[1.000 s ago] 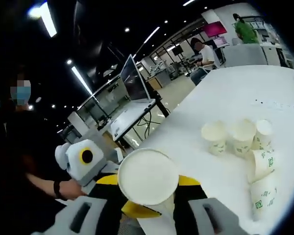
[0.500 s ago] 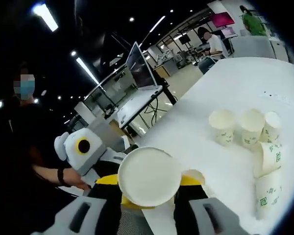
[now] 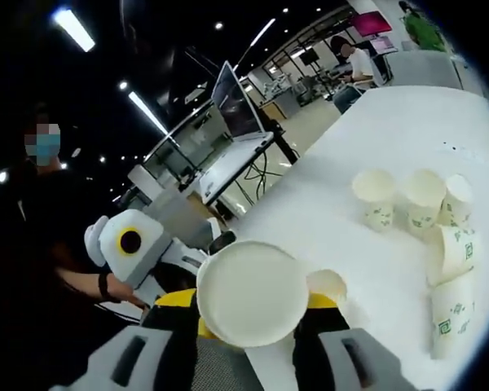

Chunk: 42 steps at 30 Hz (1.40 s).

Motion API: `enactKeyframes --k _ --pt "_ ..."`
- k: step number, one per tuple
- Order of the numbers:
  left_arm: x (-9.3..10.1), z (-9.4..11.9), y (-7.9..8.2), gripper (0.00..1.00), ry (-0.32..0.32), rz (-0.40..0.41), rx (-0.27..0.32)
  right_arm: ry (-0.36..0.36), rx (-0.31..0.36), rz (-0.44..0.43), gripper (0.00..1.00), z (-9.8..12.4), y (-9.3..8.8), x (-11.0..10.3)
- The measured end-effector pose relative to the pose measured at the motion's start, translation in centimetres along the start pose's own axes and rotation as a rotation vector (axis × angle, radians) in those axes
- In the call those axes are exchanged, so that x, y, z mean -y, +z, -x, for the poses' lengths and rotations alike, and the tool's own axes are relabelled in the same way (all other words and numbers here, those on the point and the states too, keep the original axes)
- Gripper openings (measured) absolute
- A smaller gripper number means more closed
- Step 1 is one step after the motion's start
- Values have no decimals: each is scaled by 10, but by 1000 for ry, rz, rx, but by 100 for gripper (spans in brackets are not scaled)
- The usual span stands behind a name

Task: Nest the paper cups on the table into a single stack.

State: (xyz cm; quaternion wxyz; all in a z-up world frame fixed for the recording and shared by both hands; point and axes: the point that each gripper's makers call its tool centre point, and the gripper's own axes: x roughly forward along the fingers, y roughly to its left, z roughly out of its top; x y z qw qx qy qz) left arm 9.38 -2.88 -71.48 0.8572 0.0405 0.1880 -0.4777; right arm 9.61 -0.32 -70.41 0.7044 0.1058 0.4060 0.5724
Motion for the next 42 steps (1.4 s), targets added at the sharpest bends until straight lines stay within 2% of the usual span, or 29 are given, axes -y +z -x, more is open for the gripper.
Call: enactKeyframes --k 15,18,21,42 --pt "10 3 3 2 -25 -8 -2 -30 8 43 52 10 -4 -2" --pt "12 4 3 0 -29 -5 -10 -56 21 44 53 15 -3 5" --pt "14 4 2 0 -31 -14 -14 -51 43 35 52 18 -1 4" --pt "17 6 -2 4 -47 -11 -26 -39 34 10 51 14 -5 1"
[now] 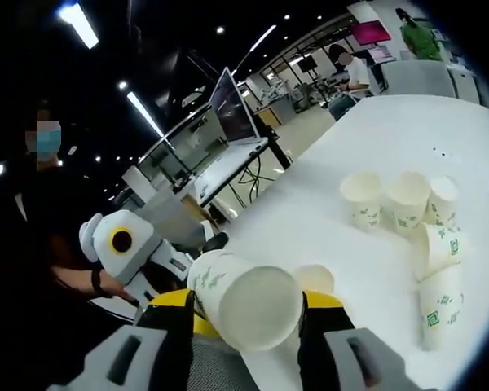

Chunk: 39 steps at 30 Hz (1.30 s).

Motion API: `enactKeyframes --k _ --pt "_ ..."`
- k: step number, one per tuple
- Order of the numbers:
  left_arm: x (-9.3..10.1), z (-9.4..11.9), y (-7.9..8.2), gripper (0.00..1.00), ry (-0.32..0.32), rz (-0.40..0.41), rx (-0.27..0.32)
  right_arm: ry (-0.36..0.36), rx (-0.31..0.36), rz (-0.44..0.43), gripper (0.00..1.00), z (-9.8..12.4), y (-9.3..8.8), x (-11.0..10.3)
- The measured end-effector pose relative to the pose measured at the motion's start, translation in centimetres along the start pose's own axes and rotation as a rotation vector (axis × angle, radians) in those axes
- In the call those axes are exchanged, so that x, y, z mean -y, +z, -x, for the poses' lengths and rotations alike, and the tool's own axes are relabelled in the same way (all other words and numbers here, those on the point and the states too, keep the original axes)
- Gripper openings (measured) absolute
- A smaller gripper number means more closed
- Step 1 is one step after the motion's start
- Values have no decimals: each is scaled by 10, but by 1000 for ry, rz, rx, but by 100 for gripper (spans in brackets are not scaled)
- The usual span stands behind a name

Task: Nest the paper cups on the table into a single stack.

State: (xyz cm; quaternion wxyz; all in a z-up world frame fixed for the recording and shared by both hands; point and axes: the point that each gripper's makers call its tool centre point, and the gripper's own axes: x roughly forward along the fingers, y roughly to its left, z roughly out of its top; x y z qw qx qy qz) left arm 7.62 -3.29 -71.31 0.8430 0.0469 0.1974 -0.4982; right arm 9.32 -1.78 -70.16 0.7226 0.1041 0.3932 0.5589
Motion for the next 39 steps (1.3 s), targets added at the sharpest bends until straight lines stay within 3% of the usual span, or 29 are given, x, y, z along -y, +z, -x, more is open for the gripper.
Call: enactKeyframes --k 5,8,19,39 --pt "-1 1 4 7 -1 4 14 26 13 -24 51 0 5 0" --pt "-3 0 7 11 2 4 21 94 49 -74 47 -1 12 -10" --pt "-9 1 12 13 14 73 74 112 53 -108 46 -8 7 -14" --pt "-4 -1 12 12 -19 132 98 140 35 -136 49 -15 0 -23"
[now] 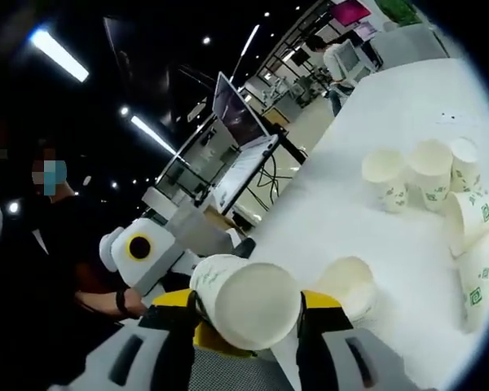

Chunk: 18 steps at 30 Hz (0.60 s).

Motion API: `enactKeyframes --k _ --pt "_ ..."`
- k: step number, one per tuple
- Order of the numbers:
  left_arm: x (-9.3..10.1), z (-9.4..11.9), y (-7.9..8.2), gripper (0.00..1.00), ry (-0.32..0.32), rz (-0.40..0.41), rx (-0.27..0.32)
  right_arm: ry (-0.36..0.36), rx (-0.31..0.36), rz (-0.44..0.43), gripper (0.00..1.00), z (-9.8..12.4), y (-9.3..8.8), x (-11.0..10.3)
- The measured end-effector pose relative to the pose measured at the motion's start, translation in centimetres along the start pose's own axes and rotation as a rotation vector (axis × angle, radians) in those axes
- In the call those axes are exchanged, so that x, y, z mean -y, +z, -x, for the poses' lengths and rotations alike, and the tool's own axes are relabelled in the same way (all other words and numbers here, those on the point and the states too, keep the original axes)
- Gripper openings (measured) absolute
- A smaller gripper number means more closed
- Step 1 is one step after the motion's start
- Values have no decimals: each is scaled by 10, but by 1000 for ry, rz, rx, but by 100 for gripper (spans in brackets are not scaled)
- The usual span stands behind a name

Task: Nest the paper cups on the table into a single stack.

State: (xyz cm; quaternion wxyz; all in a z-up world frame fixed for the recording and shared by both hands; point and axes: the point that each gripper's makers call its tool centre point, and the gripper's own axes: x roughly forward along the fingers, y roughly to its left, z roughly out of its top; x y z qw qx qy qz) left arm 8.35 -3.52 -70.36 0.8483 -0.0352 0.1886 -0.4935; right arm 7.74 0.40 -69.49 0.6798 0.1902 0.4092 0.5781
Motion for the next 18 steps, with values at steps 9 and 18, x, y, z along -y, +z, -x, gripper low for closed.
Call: enactKeyframes --k 9,18 --pt "12 1 -4 3 -31 -17 -19 -7 -6 16 50 4 -2 4" --pt "20 0 -3 0 -58 -35 -42 -26 8 31 49 10 0 7"
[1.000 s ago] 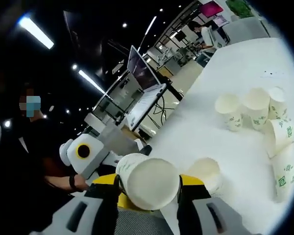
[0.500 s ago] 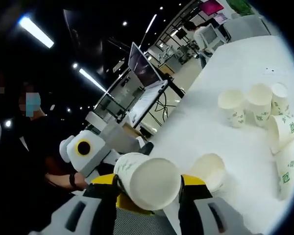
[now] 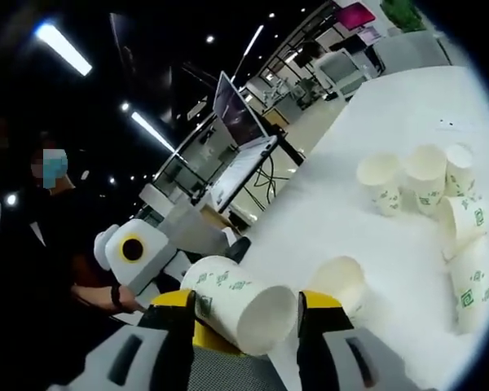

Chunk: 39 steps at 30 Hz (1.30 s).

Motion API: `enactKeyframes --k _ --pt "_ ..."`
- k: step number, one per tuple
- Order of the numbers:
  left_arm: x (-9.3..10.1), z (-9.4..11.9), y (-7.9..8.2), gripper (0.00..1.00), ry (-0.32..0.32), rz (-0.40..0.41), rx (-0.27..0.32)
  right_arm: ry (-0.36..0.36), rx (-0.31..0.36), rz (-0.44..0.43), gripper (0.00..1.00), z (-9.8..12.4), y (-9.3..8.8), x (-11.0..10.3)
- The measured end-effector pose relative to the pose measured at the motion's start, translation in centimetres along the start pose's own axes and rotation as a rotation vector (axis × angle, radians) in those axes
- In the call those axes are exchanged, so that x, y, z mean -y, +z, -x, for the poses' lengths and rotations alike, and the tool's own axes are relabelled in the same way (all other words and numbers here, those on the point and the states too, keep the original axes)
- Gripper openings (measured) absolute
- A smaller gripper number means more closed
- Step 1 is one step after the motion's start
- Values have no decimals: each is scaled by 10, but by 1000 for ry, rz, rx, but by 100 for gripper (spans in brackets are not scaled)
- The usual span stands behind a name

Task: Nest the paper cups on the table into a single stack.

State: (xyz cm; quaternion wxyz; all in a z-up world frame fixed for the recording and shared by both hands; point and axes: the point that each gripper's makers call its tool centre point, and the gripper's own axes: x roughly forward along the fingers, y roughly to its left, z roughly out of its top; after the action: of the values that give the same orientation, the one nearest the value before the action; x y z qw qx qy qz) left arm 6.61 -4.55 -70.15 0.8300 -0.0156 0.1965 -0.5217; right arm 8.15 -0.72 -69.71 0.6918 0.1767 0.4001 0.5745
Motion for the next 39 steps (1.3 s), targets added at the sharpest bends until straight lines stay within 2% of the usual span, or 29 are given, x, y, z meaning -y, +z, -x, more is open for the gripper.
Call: enactKeyframes --k 8,15,20,30,39 --pt "-6 2 -3 0 13 -7 -26 -51 17 35 53 7 0 9" --pt "-23 5 -11 0 53 2 -55 -128 13 96 63 15 -4 23" --pt "-28 6 -16 0 71 0 -83 -169 13 119 68 21 -8 30" --pt "-38 2 -23 0 96 -23 -153 -311 -29 211 74 38 -23 48" --pt "-42 -2 -25 0 109 -52 -234 -372 -73 242 75 45 -37 55"
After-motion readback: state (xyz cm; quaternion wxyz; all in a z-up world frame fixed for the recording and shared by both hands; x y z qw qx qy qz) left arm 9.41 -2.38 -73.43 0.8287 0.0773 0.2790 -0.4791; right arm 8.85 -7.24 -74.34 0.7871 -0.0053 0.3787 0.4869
